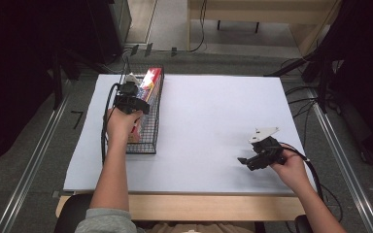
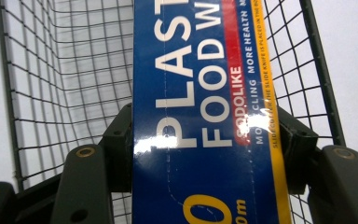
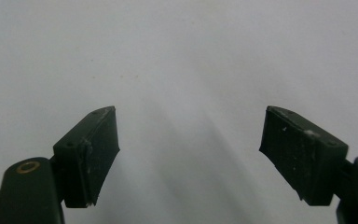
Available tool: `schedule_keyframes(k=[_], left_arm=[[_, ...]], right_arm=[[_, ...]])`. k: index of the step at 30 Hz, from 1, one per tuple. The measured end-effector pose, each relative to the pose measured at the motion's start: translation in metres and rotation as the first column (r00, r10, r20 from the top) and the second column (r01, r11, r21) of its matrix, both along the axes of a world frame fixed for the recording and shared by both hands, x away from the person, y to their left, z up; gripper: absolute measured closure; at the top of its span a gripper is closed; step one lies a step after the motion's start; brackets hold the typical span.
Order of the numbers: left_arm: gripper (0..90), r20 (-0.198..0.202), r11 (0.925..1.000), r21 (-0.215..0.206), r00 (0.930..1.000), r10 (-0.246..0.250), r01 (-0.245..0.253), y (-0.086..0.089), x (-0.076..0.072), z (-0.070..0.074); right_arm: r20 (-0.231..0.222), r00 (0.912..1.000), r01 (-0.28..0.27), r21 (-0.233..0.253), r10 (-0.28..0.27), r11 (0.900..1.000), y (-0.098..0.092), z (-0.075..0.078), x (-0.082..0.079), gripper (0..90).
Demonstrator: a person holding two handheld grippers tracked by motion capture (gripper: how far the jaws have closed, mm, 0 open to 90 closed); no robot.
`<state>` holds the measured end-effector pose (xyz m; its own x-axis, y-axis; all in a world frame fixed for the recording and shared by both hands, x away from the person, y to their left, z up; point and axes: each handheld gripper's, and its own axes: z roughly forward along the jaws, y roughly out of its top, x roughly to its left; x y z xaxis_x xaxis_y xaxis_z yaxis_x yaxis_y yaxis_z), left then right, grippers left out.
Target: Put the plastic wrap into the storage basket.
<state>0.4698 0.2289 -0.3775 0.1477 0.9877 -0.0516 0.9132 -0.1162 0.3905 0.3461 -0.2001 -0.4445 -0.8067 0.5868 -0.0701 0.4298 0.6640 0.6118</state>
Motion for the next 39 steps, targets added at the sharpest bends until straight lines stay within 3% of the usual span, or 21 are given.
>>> schedule_keyframes(k=[10,17,28,30,31,32,35,39], left_arm=[[37.9,-0.001,0.9999,-0.014,1.0000,0.007,-0.007,-0.002,0.000,-0.003],[36.0,-0.030,0.9994,-0.033,0.9995,-0.012,0.011,-0.008,0.000,-0.011],[34.6,-0.034,0.9989,-0.033,0.9989,-0.033,0.032,-0.008,-0.001,-0.012],[34.4,-0.026,0.9981,-0.054,0.9992,-0.030,0.029,-0.006,-0.002,-0.009],[34.8,0.008,0.9955,-0.091,0.9996,-0.028,0.028,-0.004,-0.005,-0.002],[34.2,0.017,0.9942,-0.103,0.9995,-0.028,0.030,-0.003,-0.006,0.002],[30.4,0.023,0.9941,-0.096,0.9985,-0.049,0.051,-0.005,-0.009,0.008],[27.5,0.024,0.9904,-0.074,0.9930,-0.116,0.117,-0.011,-0.020,0.018]], right_arm=[[-0.003,1.0000,-0.003,-0.006,0.003,1.000,0.001,0.000,-0.001,19.7],[0.003,1.0000,-0.008,-0.009,0.008,1.000,0.002,0.000,-0.001,19.7],[0.003,0.9999,-0.009,-0.016,0.010,1.000,0.002,0.000,-0.002,19.7],[0.002,0.9999,-0.011,-0.018,0.011,1.000,0.002,0.000,-0.002,19.7],[0.005,0.9999,-0.013,-0.014,0.013,1.000,0.002,0.000,-0.002,19.7],[0.003,0.9999,-0.011,-0.008,0.011,1.000,0.002,0.000,-0.002,19.7],[-0.005,1.0000,-0.007,-0.001,0.007,1.000,0.001,0.001,-0.002,19.7],[-0.005,1.0000,-0.004,0.003,0.004,1.000,0.001,0.001,-0.002,19.7]])
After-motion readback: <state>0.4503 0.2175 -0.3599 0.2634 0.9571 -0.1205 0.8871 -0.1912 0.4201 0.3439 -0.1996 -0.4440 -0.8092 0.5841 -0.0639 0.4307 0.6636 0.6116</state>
